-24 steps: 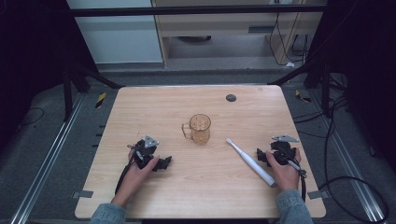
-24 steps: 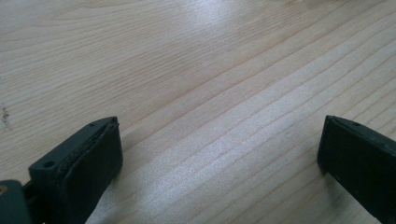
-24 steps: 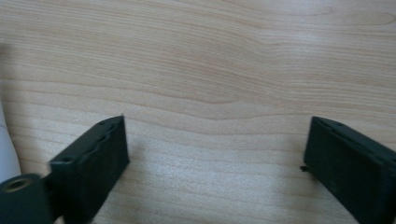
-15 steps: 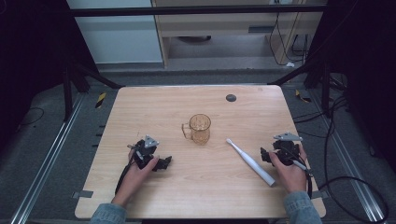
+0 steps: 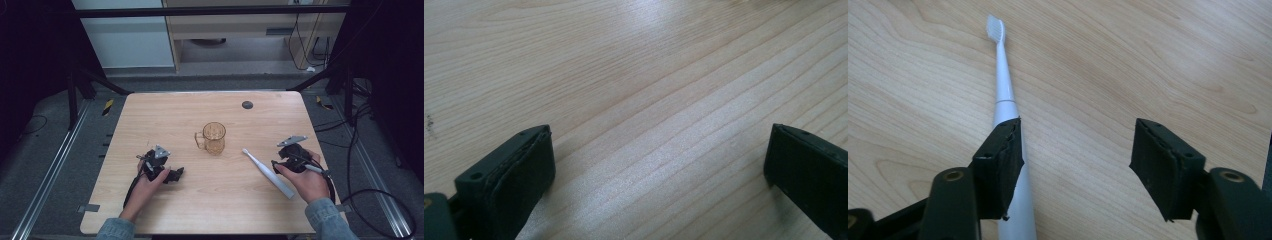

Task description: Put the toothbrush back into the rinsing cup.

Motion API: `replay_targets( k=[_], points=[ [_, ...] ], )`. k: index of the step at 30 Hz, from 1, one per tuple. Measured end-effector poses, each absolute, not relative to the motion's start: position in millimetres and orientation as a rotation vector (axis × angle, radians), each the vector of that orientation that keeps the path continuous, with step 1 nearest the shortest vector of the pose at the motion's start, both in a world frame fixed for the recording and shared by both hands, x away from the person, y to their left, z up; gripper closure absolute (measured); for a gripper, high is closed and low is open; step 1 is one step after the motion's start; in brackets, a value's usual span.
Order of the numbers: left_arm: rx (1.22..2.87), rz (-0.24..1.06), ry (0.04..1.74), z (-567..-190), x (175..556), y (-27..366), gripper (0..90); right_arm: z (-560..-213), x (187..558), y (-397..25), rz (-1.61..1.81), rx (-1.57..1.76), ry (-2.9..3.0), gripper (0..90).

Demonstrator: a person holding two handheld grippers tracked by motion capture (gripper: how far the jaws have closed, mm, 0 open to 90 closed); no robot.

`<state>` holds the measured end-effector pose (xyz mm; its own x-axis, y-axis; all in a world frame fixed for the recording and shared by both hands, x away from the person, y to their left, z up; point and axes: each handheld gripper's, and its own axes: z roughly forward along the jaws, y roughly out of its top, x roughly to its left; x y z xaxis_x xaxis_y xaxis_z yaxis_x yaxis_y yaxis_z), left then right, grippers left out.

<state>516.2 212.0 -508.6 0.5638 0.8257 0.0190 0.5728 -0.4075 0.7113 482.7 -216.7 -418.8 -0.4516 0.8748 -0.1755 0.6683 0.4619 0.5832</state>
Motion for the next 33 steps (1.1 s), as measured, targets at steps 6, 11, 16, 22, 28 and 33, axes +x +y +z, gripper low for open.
replay_targets(
  k=[6,11,16,22,28,33],
  points=[
    [2.13,0.489,1.115,-509,516,212,0.0,-417,499,-202,0.554,1.285,2.346,42.5],
    [2.13,0.489,1.115,-509,516,212,0.0,-418,509,-191,0.521,1.268,2.41,44.2],
    [2.13,0.489,1.115,-509,516,212,0.0,-416,512,-181,0.51,1.242,2.45,44.5],
    [2.131,0.489,1.115,-509,516,212,0.0,-418,514,-172,0.496,1.244,2.489,46.3],
    [2.131,0.488,1.114,-509,516,212,0.0,-422,519,-168,0.493,1.238,2.509,49.8],
    [2.13,0.488,1.114,-509,516,212,0.0,-434,521,-168,0.464,1.26,2.532,49.8]
  ],
)
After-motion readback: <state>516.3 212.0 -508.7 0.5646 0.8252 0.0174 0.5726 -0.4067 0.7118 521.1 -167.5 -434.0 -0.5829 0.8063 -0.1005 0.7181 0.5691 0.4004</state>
